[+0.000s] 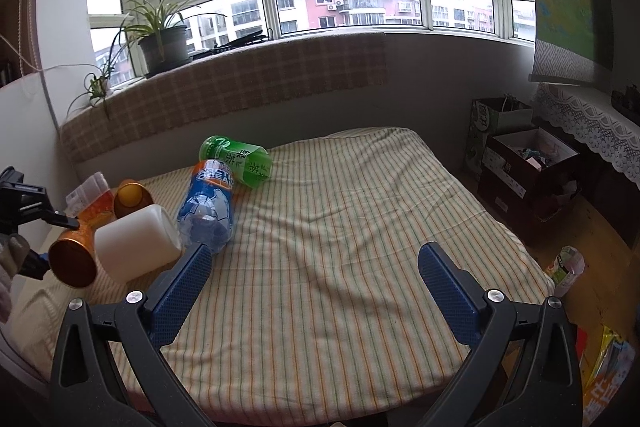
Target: Flip cup upright
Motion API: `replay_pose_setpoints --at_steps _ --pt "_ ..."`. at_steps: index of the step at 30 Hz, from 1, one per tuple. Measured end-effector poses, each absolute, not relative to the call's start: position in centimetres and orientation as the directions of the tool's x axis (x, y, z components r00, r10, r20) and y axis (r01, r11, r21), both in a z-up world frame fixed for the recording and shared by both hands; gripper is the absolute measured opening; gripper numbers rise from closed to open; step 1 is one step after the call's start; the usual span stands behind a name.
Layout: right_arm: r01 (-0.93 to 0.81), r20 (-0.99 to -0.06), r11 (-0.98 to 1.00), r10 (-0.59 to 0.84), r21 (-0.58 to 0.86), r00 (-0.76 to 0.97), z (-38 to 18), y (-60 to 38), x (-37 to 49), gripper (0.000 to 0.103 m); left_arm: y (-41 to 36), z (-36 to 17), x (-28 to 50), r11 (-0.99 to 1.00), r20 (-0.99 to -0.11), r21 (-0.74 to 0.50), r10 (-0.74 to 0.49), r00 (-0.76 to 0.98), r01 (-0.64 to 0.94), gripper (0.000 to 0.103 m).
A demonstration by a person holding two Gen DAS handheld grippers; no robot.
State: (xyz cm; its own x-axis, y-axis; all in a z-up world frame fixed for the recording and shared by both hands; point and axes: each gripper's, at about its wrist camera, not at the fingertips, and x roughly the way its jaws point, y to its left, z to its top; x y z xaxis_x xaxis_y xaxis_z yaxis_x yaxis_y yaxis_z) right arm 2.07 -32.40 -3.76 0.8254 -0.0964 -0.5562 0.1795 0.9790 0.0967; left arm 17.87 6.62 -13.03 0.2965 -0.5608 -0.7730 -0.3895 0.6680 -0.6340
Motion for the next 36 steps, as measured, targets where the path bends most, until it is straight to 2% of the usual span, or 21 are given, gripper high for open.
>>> replay_pose_setpoints --at_steps 11,12,14,22,27,29,32,36 --pt "-0.012 -0.566 0.997 0.052 0.075 0.822 -3.1 -27.7 3.0 0.102 6.1 -14.6 14.6 0.734 -0.817 -0.576 -0.531 0.225 -0.361 0.062" --pt "-0.022 -0.567 0.997 0.059 0.072 0.822 -3.0 -27.4 3.1 0.102 6.0 -14.7 14.8 0.735 -0.815 -0.578 -0.538 0.214 -0.353 0.065" --pt "-0.041 -0.567 0.997 0.074 0.070 0.820 -2.9 -26.8 3.2 0.102 5.8 -15.0 15.1 0.738 -0.814 -0.579 -0.548 0.192 -0.348 0.079" --pt "-0.163 -0.583 0.984 0.178 0.078 0.792 -2.5 -25.2 3.7 0.102 7.3 -14.3 14.4 0.747 -0.817 -0.576 -0.534 0.217 -0.331 0.083" --pt "-0.381 -0.572 0.925 0.317 0.008 0.757 -1.1 -23.4 5.0 0.102 8.7 -12.9 13.4 0.758 -0.814 -0.580 -0.526 0.245 -0.298 0.084" --pt "-0.481 -0.554 0.874 0.370 -0.064 0.746 -0.2 -22.7 6.0 0.102 9.5 -11.9 12.7 0.772 -0.819 -0.569 -0.504 0.274 -0.281 0.084" --pt "-0.595 -0.597 0.780 0.387 -0.195 0.703 0.6 -20.7 8.4 0.102 10.7 -10.1 10.9 0.814 -0.831 -0.530 -0.444 0.334 -0.237 0.084" --pt "-0.747 -0.755 0.647 0.411 -0.153 0.511 0.7 -17.2 12.3 0.093 11.5 -8.5 7.0 0.893 -0.861 -0.416 -0.326 0.390 -0.172 0.084"
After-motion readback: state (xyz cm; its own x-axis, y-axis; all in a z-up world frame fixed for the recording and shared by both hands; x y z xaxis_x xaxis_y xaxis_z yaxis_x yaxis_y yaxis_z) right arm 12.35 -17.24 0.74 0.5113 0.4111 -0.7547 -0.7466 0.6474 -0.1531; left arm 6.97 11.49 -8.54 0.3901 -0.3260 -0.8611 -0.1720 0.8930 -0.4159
